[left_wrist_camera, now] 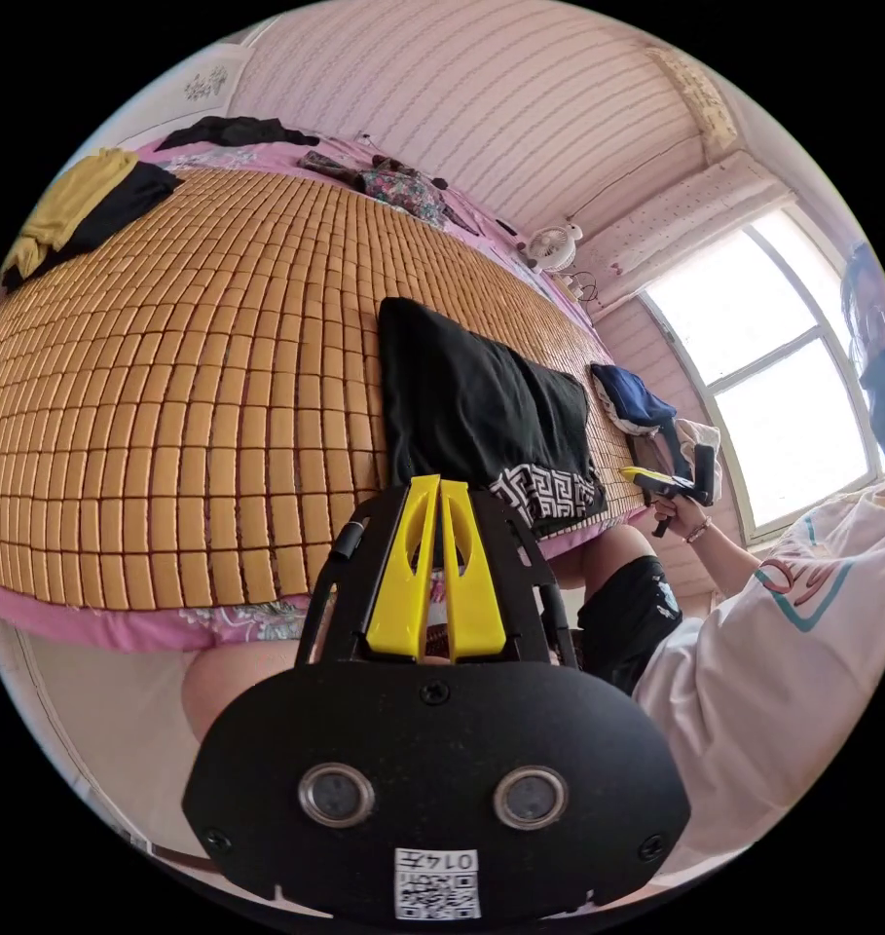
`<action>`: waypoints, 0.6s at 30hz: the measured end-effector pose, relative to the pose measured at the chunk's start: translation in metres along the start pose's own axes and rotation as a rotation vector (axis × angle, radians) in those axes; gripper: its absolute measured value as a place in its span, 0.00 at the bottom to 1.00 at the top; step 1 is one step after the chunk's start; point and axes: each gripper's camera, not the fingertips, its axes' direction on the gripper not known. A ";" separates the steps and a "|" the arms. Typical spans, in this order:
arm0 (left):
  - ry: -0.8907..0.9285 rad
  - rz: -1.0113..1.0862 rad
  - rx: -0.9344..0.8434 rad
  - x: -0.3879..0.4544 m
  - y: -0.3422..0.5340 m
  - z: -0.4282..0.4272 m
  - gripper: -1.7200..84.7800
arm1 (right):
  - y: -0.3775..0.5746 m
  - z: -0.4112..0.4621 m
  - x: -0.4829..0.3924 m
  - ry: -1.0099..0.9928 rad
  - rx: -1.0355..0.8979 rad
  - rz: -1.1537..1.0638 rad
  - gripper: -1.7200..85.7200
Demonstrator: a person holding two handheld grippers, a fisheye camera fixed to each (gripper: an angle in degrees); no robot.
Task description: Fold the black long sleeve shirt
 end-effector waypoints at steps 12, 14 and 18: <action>-0.142 0.500 -0.002 0.147 -0.001 0.148 0.01 | -0.235 0.119 -0.135 0.331 -0.193 -0.498 0.02; -0.175 0.522 -0.071 0.153 0.007 0.176 0.01 | -0.266 0.152 -0.145 0.381 -0.318 -0.524 0.02; -0.198 0.559 -0.149 0.146 0.029 0.205 0.01 | -0.311 0.215 -0.145 0.360 -0.587 -0.493 0.02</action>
